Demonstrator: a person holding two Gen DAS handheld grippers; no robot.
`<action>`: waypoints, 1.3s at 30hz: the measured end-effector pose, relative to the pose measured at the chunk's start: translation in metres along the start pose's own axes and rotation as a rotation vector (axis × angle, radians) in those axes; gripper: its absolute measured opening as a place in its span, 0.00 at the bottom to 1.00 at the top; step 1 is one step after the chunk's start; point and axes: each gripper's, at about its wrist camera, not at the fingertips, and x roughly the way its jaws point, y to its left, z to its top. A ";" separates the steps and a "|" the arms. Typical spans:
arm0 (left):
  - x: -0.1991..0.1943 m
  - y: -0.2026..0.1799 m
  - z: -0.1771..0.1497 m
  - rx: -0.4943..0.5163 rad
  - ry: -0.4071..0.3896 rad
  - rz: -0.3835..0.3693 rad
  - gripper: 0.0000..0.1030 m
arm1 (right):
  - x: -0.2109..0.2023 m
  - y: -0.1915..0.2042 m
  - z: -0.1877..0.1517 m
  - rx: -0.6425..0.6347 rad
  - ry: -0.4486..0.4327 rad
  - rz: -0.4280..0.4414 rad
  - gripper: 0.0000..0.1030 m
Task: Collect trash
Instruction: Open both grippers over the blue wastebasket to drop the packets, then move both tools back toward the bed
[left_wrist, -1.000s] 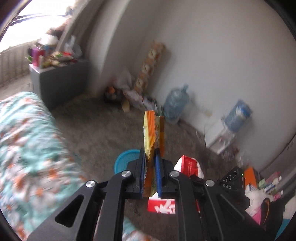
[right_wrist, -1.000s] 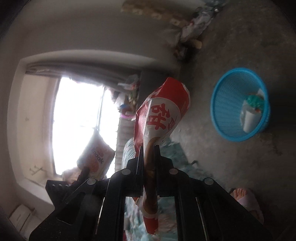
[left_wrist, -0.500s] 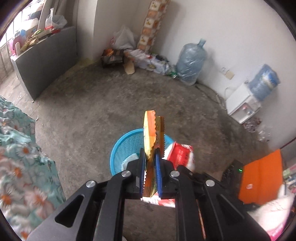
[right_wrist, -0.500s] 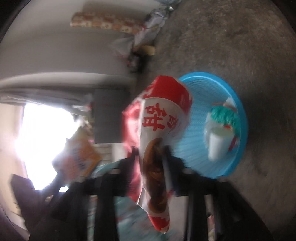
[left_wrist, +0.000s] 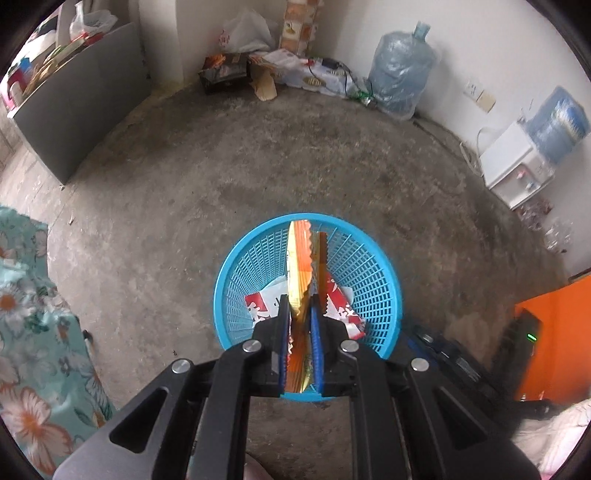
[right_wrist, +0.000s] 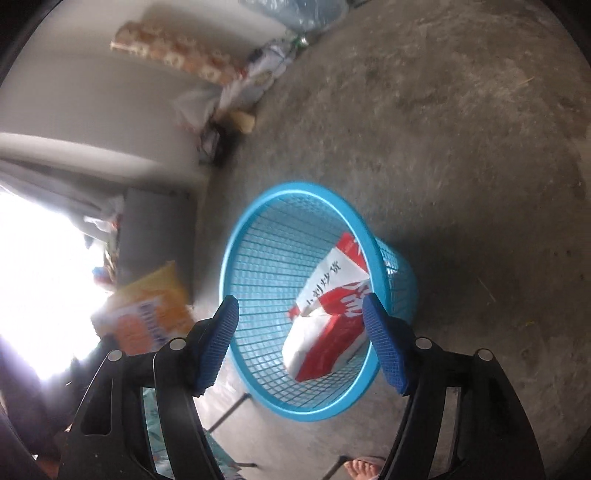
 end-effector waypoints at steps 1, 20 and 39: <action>0.004 -0.002 0.002 -0.003 0.008 -0.001 0.10 | -0.006 0.000 -0.002 0.000 -0.009 0.010 0.65; -0.146 0.016 -0.010 -0.057 -0.218 -0.079 0.69 | -0.075 0.073 -0.028 -0.128 -0.103 0.063 0.70; -0.369 0.163 -0.193 -0.278 -0.546 0.092 0.82 | -0.152 0.240 -0.132 -0.748 -0.258 -0.134 0.92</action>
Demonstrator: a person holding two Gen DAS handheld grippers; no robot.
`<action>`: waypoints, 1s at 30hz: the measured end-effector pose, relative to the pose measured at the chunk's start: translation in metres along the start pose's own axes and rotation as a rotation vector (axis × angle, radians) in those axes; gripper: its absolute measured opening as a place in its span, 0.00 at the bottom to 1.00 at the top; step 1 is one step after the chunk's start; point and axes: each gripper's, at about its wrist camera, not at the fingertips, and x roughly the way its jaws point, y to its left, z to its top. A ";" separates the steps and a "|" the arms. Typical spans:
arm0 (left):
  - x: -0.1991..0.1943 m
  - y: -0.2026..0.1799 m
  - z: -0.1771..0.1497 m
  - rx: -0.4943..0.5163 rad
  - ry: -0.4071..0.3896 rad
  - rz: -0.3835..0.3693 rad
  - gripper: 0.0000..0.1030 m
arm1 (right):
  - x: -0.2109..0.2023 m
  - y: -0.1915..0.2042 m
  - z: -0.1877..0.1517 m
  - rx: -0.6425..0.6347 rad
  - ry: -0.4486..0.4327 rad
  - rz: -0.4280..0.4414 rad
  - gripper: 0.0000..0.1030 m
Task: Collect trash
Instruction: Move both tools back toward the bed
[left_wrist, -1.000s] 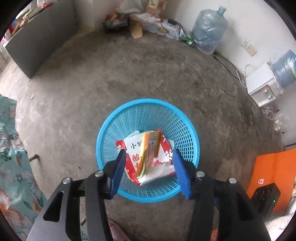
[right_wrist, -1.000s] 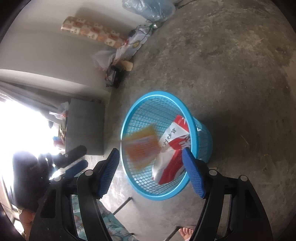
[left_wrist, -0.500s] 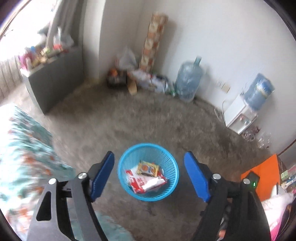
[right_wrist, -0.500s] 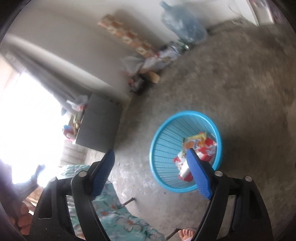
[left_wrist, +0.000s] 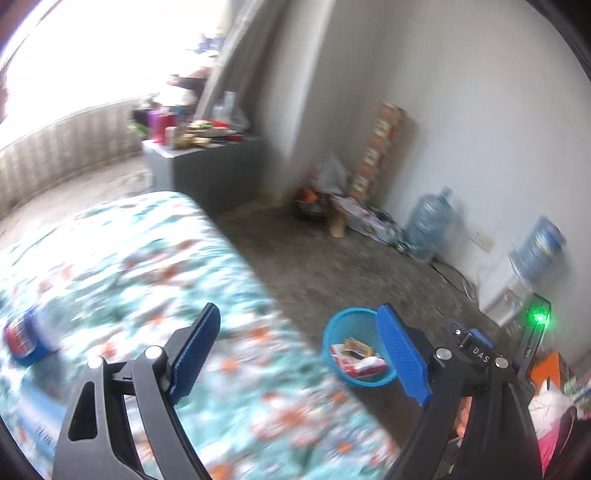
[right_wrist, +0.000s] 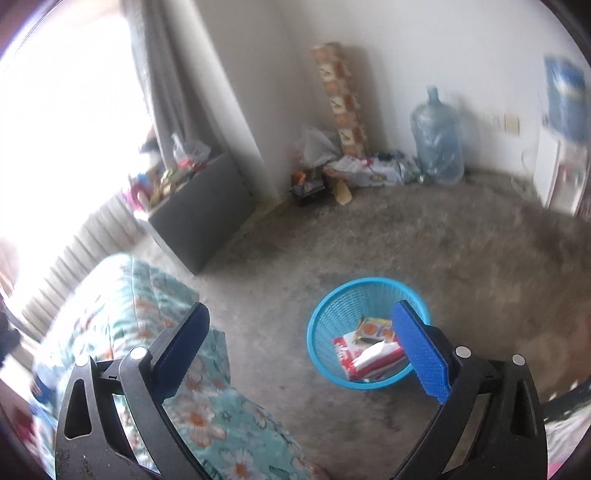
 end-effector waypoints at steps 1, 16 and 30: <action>-0.013 0.013 -0.003 -0.026 -0.018 0.023 0.82 | -0.003 0.009 -0.002 -0.028 -0.001 -0.007 0.92; -0.111 0.122 -0.062 -0.204 -0.132 0.241 0.87 | -0.035 0.139 -0.072 -0.493 -0.021 0.050 0.92; -0.179 0.212 -0.143 -0.393 -0.189 0.414 0.90 | -0.046 0.189 -0.102 -0.453 0.117 0.390 0.92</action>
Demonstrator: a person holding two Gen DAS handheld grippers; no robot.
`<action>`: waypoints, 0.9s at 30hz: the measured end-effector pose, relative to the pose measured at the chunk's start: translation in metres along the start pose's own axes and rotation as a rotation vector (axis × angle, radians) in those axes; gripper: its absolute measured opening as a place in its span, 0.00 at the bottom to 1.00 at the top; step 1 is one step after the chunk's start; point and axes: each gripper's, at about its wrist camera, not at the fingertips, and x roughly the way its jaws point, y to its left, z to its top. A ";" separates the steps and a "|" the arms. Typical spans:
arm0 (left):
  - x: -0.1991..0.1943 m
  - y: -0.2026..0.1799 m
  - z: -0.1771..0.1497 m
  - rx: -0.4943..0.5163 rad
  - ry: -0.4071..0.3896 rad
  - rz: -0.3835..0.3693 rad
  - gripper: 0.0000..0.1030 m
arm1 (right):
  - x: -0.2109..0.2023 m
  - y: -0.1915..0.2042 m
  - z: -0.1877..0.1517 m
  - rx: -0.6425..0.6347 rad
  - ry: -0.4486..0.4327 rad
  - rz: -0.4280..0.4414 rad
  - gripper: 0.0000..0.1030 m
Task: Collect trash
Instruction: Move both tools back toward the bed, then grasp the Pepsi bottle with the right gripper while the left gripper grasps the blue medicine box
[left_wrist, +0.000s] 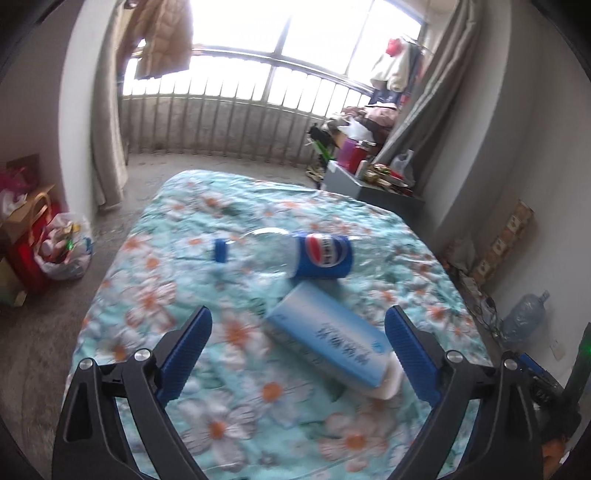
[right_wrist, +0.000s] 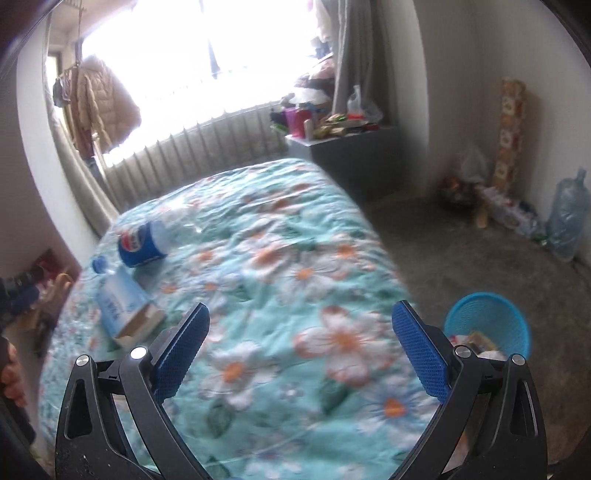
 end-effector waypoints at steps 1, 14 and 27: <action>0.000 0.010 -0.004 -0.018 0.004 0.010 0.90 | 0.004 0.005 0.000 0.003 0.012 0.017 0.92; 0.018 0.072 -0.016 -0.140 0.034 0.021 0.90 | 0.038 0.119 0.023 -0.302 0.144 0.420 0.92; 0.038 0.071 -0.006 -0.123 0.097 -0.055 0.90 | 0.126 0.214 0.047 -0.534 0.388 0.482 0.92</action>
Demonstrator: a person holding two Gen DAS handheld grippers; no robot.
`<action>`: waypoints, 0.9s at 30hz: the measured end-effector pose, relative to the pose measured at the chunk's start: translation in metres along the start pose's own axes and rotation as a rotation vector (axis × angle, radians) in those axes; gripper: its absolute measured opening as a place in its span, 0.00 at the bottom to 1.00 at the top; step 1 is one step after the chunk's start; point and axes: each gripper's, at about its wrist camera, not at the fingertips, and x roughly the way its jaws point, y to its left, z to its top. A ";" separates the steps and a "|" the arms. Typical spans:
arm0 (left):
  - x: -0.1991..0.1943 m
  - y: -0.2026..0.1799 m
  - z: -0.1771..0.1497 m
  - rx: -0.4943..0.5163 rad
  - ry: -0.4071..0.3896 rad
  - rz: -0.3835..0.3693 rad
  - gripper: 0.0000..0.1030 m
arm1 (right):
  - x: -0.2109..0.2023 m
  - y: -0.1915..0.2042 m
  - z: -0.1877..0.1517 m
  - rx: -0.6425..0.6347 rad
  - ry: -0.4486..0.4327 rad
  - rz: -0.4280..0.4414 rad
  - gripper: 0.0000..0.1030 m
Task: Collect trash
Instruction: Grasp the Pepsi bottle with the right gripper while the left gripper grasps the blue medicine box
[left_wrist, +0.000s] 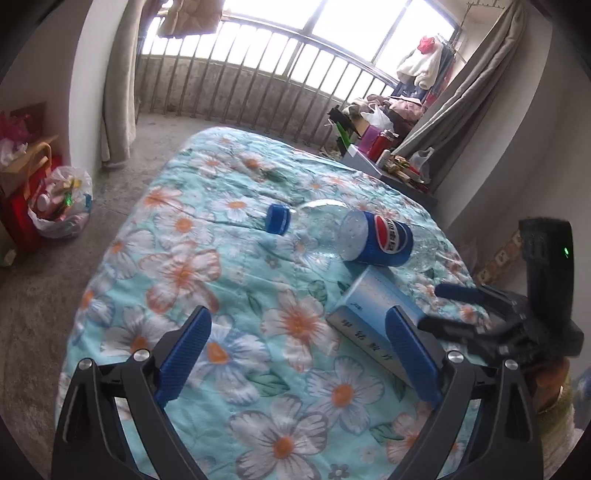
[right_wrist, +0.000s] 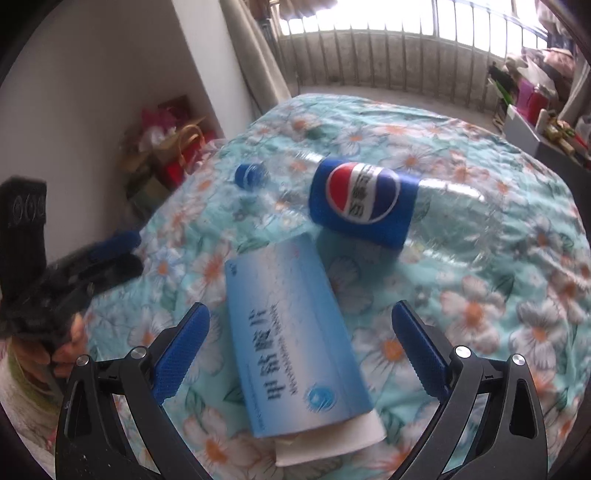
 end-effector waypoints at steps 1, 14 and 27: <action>0.002 -0.001 -0.002 -0.012 0.014 -0.026 0.90 | -0.006 -0.005 0.006 0.014 -0.030 -0.005 0.92; 0.037 -0.044 -0.038 -0.113 0.212 -0.363 0.70 | 0.029 -0.029 0.081 -0.406 0.065 -0.115 0.92; 0.041 -0.050 -0.036 -0.140 0.208 -0.408 0.61 | 0.086 -0.031 0.083 -0.366 0.308 -0.143 0.81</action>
